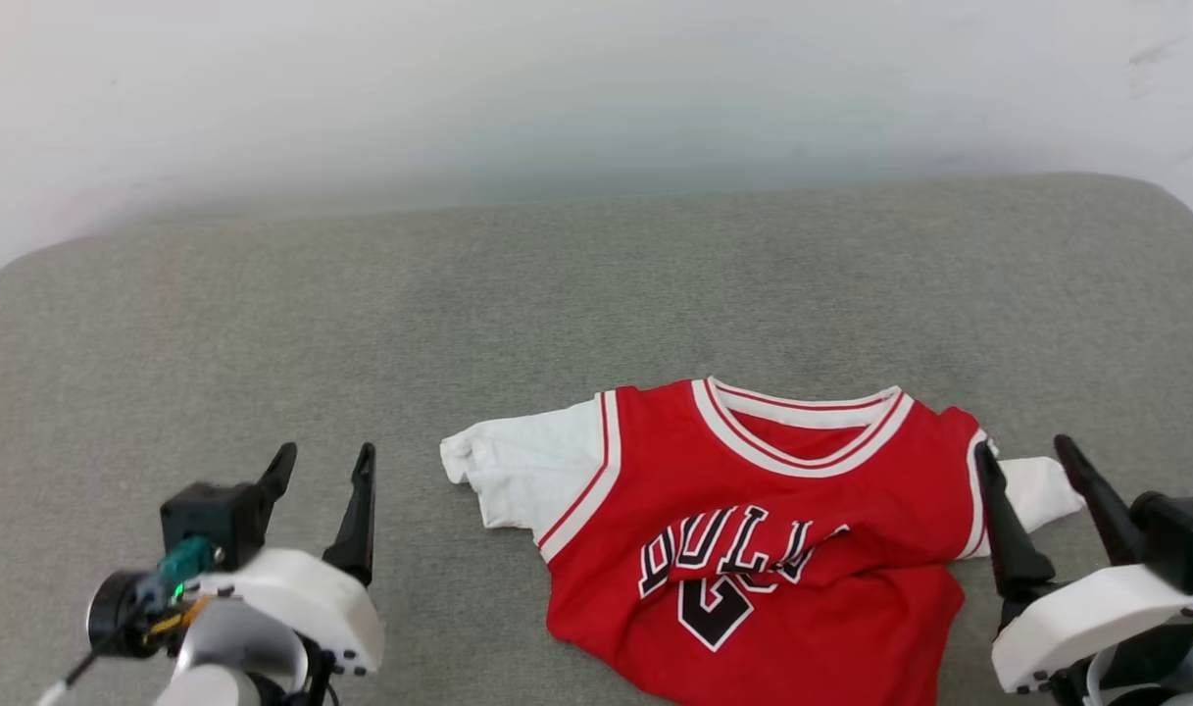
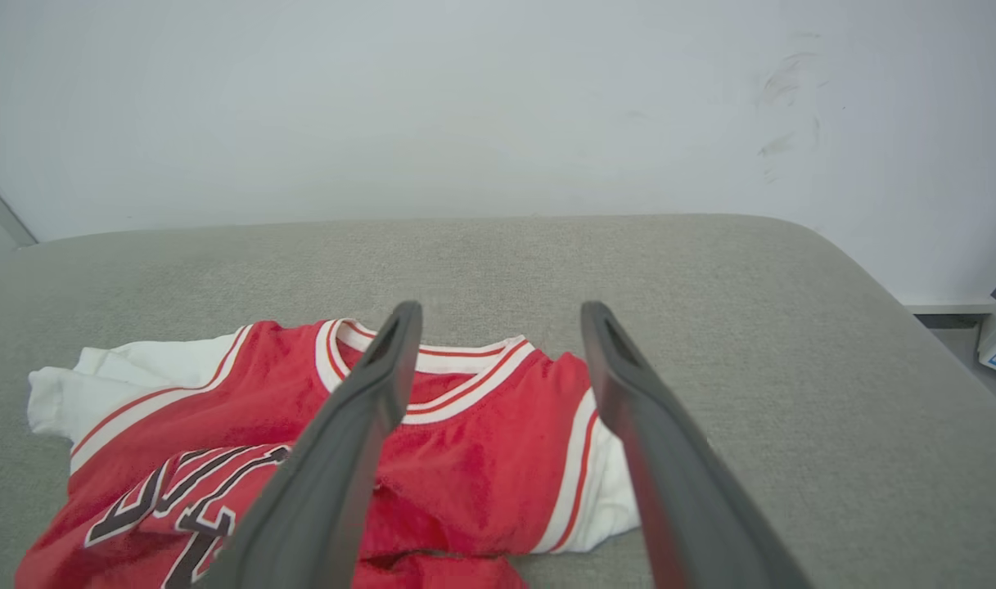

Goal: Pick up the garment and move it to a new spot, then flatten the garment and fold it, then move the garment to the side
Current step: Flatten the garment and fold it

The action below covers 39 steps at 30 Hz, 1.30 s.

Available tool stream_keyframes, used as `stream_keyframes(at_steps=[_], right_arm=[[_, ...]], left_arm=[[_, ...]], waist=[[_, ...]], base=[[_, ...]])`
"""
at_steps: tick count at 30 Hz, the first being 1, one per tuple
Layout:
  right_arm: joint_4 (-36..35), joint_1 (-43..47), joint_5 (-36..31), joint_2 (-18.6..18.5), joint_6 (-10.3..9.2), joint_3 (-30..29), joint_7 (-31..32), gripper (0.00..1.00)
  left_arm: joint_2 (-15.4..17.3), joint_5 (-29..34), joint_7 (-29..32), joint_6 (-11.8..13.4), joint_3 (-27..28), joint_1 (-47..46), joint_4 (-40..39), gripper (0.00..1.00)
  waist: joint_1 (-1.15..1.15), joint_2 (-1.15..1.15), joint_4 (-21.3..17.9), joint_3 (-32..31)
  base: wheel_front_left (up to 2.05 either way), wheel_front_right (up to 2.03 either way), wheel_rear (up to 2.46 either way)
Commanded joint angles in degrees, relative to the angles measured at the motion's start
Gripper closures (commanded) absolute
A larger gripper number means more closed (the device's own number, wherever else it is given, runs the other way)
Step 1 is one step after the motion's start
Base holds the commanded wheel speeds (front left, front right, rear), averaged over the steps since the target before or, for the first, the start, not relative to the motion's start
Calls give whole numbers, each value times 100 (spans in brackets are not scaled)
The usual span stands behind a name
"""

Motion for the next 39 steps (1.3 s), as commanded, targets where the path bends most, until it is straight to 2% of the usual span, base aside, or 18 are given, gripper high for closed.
stream_keyframes(at_steps=[1, 7, 16, 22, 28, 31, 32, 33, 34, 36, 39], right_arm=[[-114, 91, -3, 56, -2, 43, 42, 0], [-411, 146, -28, 165, -2, 177, 210, 0], [-339, -156, 111, 222, -2, 328, 73, 0], [-192, -292, 271, 231, -2, 418, -64, 0], [-29, -383, 402, 231, -2, 438, -171, 0], [45, -416, 446, 231, -2, 445, -218, 0], [69, -429, 456, 231, -2, 438, -223, 0], [89, -441, 477, 231, -2, 431, -231, 0], [104, -465, 480, 232, -2, 426, -240, 0], [131, -484, 505, 232, -2, 418, -250, 0], [153, -477, 505, 231, -2, 371, -228, 0]], left_arm=[[77, -32, 178, -74, -35, -202, -22, 0], [342, -237, 1347, -435, -259, -982, 188, 0], [663, -793, 3272, -1053, -615, -1971, 732, 0], [729, -993, 3921, -1358, -814, -2243, 1226, 0], [725, -1113, 4424, -1463, -1025, -2260, 1719, 0], [616, -1224, 4760, -1511, -1209, -2153, 1958, 0], [559, -1279, 4878, -1532, -1270, -2094, 2016, 5], [507, -1301, 4932, -1543, -1318, -2060, 2054, 56], [456, -1339, 4947, -1551, -1346, -2046, 2097, 100], [349, -1400, 4914, -1617, -1396, -1986, 2170, 100], [309, -1288, 4594, -1589, -1346, -2009, 2233, 100]], waist=[[1, 0, -72, 8], [1, 0, -298, 250], [1, 0, -662, 815], [1, 0, -840, 1112], [1, 0, -928, 1230], [1, 0, -952, 1258], [1, 0, -959, 1261], [1, 0, -964, 1269], [1, 0, -968, 1278], [1, 0, -977, 1269], [1, 0, -946, 1236]], base=[[0, 0, 0], [0, 0, 0], [0, 0, 0], [0, 0, 0], [0, 0, 0], [0, 0, 0], [0, 0, 0], [0, 0, 0], [0, 0, 0], [0, 0, 0], [0, 0, 0]])
